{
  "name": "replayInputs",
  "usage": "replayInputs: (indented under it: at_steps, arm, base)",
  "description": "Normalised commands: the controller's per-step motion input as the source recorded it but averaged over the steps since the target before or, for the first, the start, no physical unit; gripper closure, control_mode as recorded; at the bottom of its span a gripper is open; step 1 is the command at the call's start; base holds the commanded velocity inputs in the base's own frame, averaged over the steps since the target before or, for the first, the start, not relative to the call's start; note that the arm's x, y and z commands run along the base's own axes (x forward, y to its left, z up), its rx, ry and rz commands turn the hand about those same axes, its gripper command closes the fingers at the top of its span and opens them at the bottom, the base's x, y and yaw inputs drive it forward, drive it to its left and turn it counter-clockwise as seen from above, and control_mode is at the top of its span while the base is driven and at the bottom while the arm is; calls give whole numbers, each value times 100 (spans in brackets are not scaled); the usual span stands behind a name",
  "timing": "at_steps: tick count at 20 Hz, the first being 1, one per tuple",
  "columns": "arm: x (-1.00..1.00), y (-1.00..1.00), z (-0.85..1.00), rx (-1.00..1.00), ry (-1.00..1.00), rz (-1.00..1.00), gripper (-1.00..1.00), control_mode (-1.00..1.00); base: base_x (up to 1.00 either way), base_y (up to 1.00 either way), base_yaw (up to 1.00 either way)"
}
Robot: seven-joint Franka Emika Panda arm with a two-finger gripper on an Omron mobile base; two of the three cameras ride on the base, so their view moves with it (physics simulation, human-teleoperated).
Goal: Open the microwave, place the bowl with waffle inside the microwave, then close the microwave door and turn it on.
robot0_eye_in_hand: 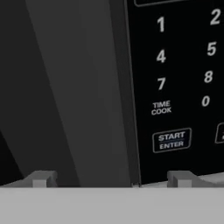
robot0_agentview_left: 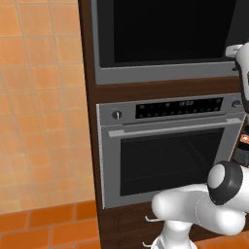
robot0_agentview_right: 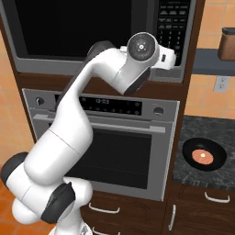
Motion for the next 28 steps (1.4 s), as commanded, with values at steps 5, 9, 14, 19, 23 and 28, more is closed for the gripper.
replayInputs:
  at_steps: [5,9,14,19,23,28]
  arm:
    - [78,0,-28,0,-8,0,100,-100]
    - [57,0,-5,0,-1,4,100,-100]
    - [16,0,14,3,0,8,100,-100]
    - [0,12,32,0,-8,3,100,-100]
    - [-1,26,39,0,-6,0,100,-100]
    - [-25,26,63,-3,3,2,100,-100]
  base:
    - [0,0,0]
    - [0,0,0]
    - [0,0,0]
    - [0,0,0]
    - [0,0,0]
    - [0,0,0]
